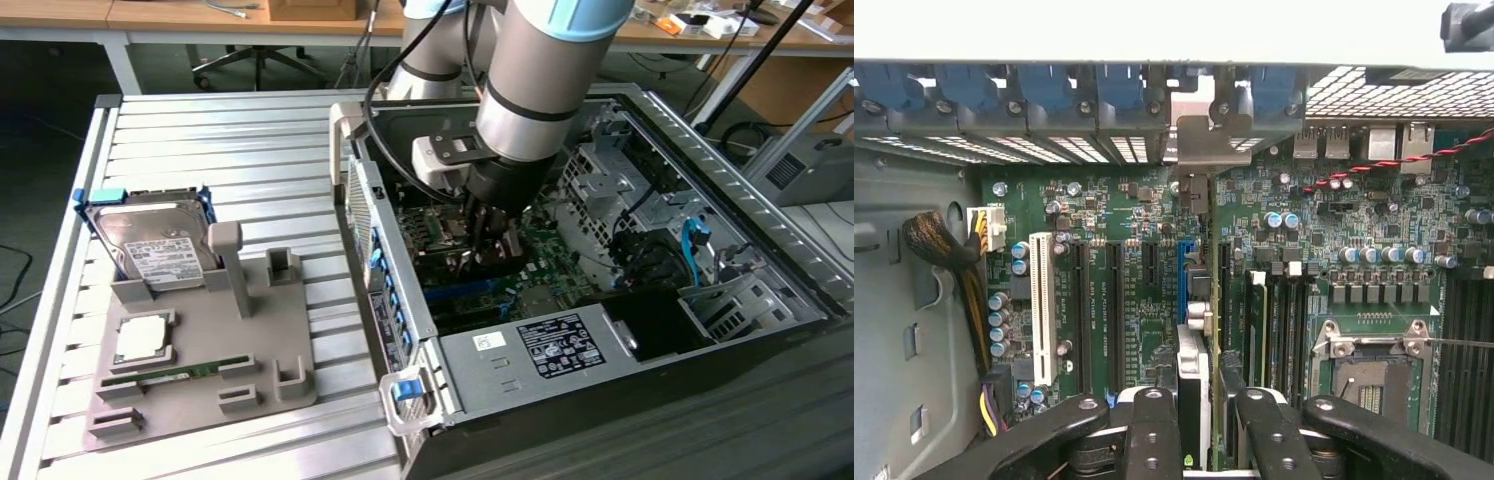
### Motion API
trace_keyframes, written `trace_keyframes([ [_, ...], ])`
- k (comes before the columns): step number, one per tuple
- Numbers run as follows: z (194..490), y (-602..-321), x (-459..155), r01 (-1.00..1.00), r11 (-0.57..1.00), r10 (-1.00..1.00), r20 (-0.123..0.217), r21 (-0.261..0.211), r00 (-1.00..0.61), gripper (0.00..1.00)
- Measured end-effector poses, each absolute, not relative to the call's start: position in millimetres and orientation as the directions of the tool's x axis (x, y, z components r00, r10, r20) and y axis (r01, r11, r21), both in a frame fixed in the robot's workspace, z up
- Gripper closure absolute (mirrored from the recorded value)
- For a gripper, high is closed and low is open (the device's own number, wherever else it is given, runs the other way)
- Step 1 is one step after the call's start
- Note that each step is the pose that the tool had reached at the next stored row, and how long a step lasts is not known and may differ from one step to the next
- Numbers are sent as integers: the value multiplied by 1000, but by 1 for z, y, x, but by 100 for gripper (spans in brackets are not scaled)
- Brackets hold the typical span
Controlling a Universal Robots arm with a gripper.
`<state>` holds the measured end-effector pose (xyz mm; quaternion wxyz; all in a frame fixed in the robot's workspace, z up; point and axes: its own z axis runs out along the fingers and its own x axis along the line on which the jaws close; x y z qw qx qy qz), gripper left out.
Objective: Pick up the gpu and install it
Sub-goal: 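Insert the gpu into the slot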
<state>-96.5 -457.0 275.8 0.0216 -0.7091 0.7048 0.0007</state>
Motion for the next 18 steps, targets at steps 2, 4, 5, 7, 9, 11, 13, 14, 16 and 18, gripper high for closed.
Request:
trace_keyframes([
  [2, 276, -457, -100, -1000, -6, -999, -32, -30, 7, 73],
  [4, 275, -457, -101, -1000, -6, -999, -32, -30, 7, 73],
  [5, 275, -458, -101, -1000, -6, -1000, -31, -31, 7, 73],
  [7, 275, -458, -101, -1000, -6, -1000, -26, -30, 7, 73],
  [9, 274, -459, -101, -1000, -6, -1000, -20, -30, 7, 73],
  [11, 274, -459, -101, -1000, -6, -1000, -12, -30, 7, 73],
  [13, 273, -459, -101, -1000, -7, -1000, -7, -30, 7, 73],
  [14, 272, -459, -101, -1000, -7, -1000, -7, -30, 7, 73],
  [16, 272, -459, -101, -1000, -7, -1000, -6, -30, 7, 73],
  [18, 271, -459, -101, -1000, -7, -1000, -7, -30, 7, 73],
])
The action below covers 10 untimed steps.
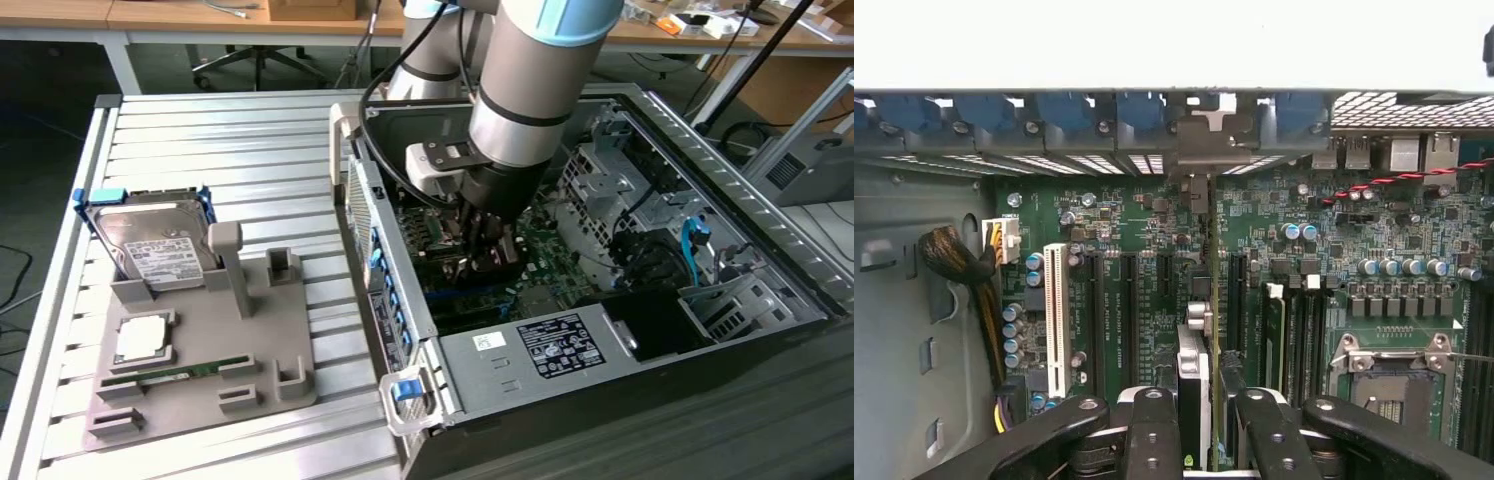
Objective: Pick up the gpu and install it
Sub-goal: 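Insert the gpu into the slot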
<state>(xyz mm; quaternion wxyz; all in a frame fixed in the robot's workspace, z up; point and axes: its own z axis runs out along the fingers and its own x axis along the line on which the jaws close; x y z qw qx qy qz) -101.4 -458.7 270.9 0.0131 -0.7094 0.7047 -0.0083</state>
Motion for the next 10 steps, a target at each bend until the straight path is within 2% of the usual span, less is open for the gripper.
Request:
trace_keyframes([
  [10, 270, -459, -104, -999, -7, -1000, -9, -33, 7, 73],
])
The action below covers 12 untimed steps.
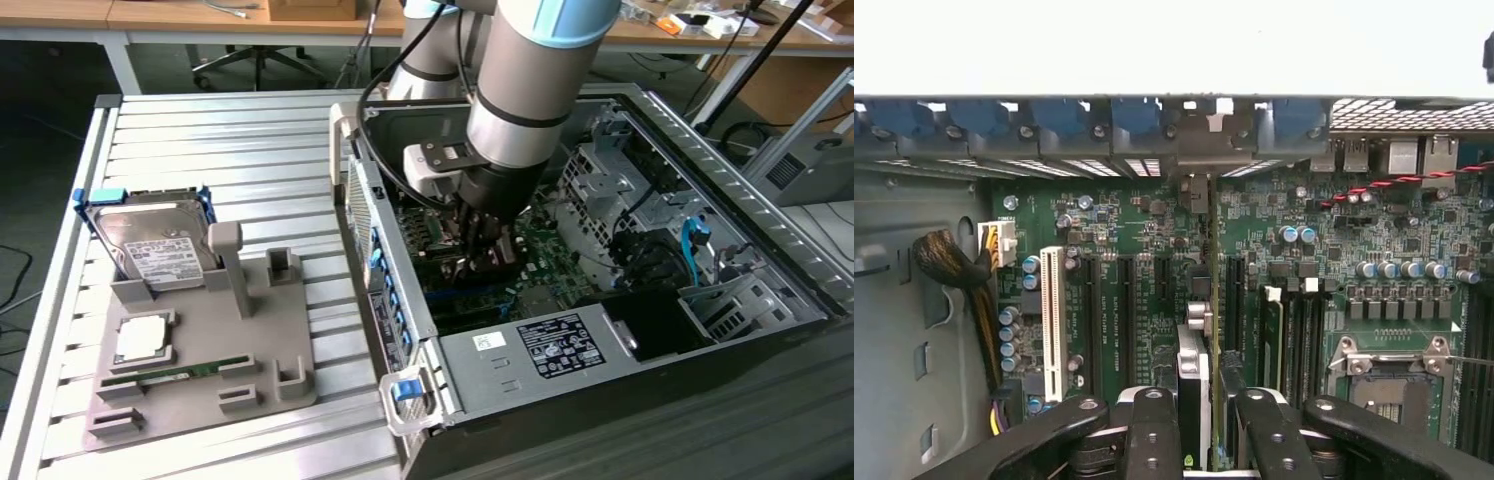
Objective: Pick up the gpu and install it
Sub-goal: 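Insert the gpu into the slot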
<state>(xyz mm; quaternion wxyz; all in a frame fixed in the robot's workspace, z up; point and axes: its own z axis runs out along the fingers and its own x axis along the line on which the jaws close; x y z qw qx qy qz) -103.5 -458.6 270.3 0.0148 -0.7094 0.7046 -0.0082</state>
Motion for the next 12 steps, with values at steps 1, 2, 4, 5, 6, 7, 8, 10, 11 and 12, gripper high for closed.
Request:
trace_keyframes([
  [1, 271, -459, -104, -999, -6, -1000, -9, -34, 7, 73],
  [2, 271, -459, -104, -999, -6, -1000, -9, -35, 7, 73],
  [4, 271, -459, -105, -999, -7, -1000, -10, -35, 7, 73],
  [5, 271, -459, -105, -999, -7, -1000, -9, -35, 7, 73],
  [6, 272, -459, -105, -999, -7, -1000, -9, -35, 7, 73],
  [7, 273, -459, -104, -999, -6, -1000, -9, -35, 7, 73],
  [8, 273, -459, -102, -999, -6, -1000, -10, -34, 7, 73],
  [10, 273, -459, -101, -999, -6, -1000, -10, -33, 6, 73],
  [11, 273, -458, -101, -999, -5, -1000, -9, -33, 6, 73],
  [12, 273, -458, -101, -999, -5, -1000, -9, -33, 5, 73],
])
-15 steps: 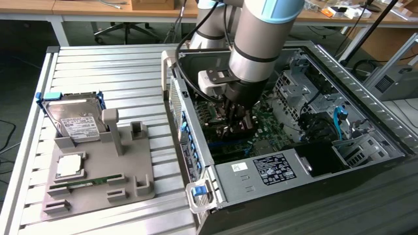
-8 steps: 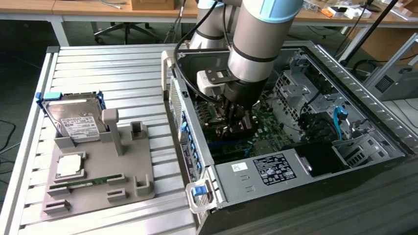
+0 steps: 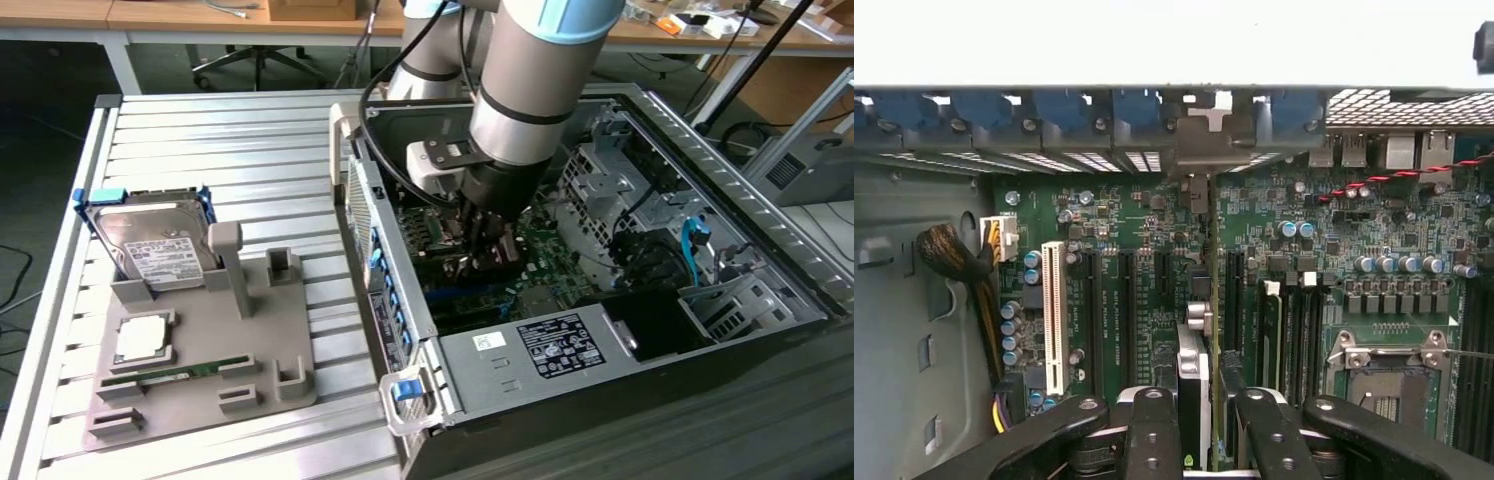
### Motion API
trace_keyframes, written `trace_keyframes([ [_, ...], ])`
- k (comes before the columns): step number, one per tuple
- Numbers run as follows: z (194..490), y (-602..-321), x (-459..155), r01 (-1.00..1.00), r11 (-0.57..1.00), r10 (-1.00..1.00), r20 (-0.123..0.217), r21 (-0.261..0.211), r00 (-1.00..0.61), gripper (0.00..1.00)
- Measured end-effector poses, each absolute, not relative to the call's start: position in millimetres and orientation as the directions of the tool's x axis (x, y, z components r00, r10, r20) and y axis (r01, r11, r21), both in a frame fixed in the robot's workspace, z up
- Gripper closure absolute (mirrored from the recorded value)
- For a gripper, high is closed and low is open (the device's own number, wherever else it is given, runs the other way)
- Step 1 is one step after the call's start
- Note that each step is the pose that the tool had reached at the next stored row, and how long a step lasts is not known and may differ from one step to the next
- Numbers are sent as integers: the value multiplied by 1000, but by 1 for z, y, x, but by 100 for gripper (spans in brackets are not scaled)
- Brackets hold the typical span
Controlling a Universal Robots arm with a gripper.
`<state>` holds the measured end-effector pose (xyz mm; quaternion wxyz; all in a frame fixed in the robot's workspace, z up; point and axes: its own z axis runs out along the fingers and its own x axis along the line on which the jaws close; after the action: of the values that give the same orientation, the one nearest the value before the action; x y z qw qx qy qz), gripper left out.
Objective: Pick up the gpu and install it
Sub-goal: 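Insert the gpu into the slot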
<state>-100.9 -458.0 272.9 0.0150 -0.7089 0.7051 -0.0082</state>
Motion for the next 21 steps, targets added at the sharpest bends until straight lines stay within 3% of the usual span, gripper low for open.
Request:
trace_keyframes([
  [21, 271, -458, -105, -999, -2, -1000, -13, -33, 3, 73],
])
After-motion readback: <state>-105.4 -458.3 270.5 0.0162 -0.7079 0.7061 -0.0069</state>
